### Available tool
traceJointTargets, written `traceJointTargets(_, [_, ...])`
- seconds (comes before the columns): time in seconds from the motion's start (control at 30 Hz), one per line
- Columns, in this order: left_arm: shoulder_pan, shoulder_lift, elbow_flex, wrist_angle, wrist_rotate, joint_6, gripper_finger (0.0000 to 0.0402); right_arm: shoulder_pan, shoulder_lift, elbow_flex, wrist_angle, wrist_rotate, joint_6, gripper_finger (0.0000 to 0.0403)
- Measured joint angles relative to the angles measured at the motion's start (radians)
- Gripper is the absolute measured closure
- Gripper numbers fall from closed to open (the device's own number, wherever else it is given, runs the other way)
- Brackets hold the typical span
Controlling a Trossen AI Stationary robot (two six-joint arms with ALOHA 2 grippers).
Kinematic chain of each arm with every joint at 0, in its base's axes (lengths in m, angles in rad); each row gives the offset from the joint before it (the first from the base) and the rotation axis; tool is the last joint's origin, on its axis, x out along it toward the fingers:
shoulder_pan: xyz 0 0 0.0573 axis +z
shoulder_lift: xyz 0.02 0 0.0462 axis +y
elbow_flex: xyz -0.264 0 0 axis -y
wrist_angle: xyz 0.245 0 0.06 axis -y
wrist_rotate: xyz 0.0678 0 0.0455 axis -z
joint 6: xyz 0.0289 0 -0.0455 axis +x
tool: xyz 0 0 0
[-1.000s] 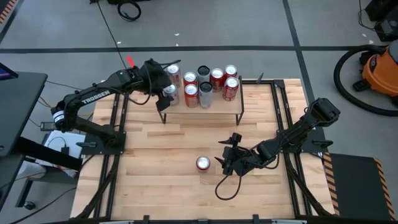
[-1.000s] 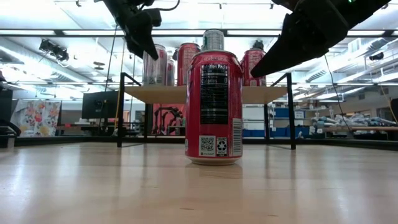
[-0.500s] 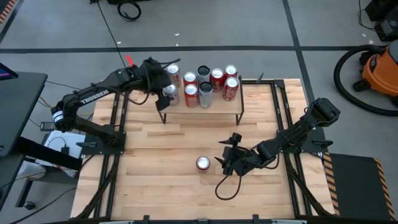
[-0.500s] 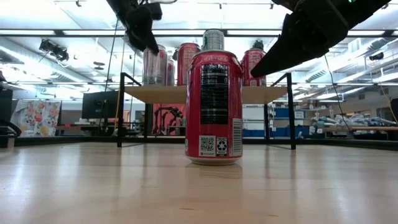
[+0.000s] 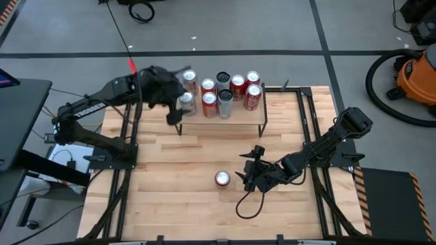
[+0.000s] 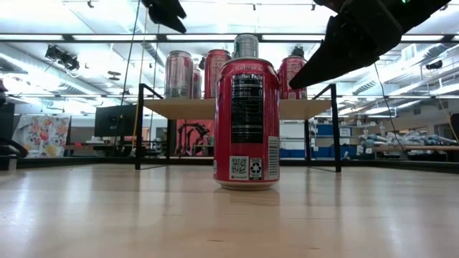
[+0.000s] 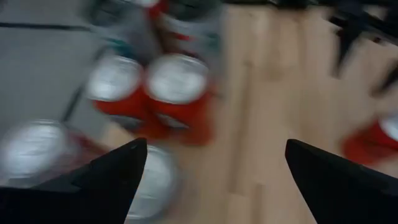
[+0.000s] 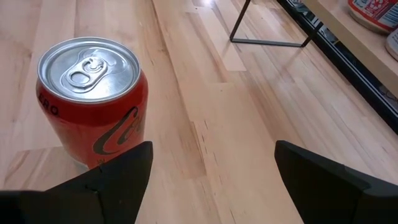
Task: Place canned beverage on shelf
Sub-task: Put the white soda can on the shelf aligned with the other white soda can, then put the red soda can on the shelf aligned with the other red soda can
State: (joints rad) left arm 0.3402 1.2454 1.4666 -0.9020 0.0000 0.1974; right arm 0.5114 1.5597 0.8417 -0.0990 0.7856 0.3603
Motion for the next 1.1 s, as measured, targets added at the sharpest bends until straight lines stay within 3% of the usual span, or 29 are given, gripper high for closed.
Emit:
traceJointTargets(0.23, [-0.237, 0.001, 0.0, -0.113, -0.008, -0.14, 0.0008, 0.012, 0.0, 0.0, 0.0, 0.015, 0.002, 0.0055])
traceJointTargets(0.43, [-0.437, 0.001, -0.003, -0.182, -0.184, -0.27, 0.0008, 0.034, 0.0, 0.021, 0.011, 0.002, 0.009, 0.0055])
traceJointTargets(0.67, [-0.602, -0.025, -0.215, -0.015, -0.242, -0.369, 0.0008, 0.065, 0.017, 0.12, 0.02, -0.035, -0.076, 0.0055])
traceJointTargets(0.87, [-0.678, -0.028, -0.394, 0.163, -0.246, -0.411, 0.0008, 0.048, 0.104, 0.239, 0.017, -0.165, -0.195, 0.0054])
traceJointTargets(1.1, [-0.724, -0.028, -0.509, 0.276, -0.277, -0.457, 0.0008, -0.022, 0.209, 0.464, -0.242, -0.298, -0.283, 0.0044])
